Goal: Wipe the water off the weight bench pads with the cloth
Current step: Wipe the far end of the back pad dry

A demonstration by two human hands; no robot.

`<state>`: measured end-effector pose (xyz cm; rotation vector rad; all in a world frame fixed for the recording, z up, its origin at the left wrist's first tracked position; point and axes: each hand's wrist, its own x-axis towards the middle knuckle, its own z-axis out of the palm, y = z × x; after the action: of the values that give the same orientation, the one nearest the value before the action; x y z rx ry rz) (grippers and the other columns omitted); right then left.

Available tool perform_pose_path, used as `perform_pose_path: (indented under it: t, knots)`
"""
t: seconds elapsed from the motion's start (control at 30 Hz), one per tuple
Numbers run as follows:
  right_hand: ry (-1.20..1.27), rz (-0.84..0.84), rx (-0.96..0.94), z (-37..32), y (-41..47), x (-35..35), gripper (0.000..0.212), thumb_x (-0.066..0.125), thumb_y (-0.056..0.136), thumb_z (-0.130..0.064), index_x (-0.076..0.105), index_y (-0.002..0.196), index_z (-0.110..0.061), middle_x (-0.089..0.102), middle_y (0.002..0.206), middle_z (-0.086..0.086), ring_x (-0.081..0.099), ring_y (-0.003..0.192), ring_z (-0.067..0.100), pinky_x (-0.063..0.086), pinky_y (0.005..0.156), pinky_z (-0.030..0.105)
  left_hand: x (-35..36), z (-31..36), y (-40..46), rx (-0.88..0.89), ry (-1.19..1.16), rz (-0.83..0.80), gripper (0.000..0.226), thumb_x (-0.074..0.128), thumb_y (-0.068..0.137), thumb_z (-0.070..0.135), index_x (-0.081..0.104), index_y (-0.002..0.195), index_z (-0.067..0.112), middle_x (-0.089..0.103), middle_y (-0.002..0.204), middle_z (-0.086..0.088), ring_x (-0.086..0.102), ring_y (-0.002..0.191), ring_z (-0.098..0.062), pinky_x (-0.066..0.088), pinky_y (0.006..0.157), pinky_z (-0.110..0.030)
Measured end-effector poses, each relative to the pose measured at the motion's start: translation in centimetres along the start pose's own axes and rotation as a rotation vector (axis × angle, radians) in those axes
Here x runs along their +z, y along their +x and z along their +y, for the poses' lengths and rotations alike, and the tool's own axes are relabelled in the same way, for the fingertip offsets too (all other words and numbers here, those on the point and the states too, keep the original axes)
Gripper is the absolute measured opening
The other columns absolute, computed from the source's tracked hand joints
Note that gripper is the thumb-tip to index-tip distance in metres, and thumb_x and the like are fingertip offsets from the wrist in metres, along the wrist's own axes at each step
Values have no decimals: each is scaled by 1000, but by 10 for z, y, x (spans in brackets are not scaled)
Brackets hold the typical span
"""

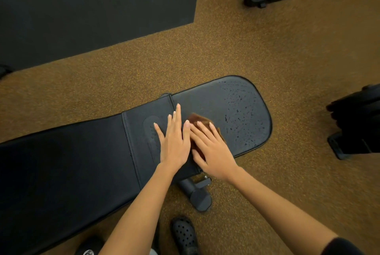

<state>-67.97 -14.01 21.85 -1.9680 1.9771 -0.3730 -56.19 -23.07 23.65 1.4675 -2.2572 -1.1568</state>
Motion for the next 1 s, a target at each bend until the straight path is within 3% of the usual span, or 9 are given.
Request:
perform_pose_path:
  t: [0.3, 0.63, 0.87, 1.0]
  knots:
    - [-149, 19, 54, 34, -73, -11, 54, 41, 97, -30, 34, 150, -19, 26, 159, -1, 14, 149, 17, 12, 121, 48, 11, 1, -14, 40, 441, -189, 58, 20, 103, 36, -7, 152, 19, -15, 159, 1, -19, 145, -18, -10, 113, -59]
    - [-93, 242, 462, 43, -20, -23, 52, 32, 96, -29, 41, 145, -15, 36, 154, 4, 21, 147, 23, 7, 121, 46, 12, 3, -15, 77, 533, -227, 63, 27, 103, 33, -9, 152, 16, -15, 160, 2, -17, 145, -19, -8, 112, -63]
    - [-108, 68, 202, 40, -38, -19, 54, 38, 98, -34, 32, 150, -22, 27, 158, -3, 11, 149, 16, 9, 122, 47, 12, 6, -15, 68, 540, -225, 65, 29, 102, 34, -9, 152, 16, -14, 160, 2, -17, 146, -18, -9, 111, -63]
    - [-150, 136, 239, 53, -65, -24, 54, 37, 98, -34, 33, 150, -20, 25, 159, 1, 11, 149, 19, 13, 120, 50, 9, 7, -14, 67, 541, -242, 64, 29, 103, 34, -9, 152, 16, -15, 159, 2, -17, 145, -18, -11, 110, -62]
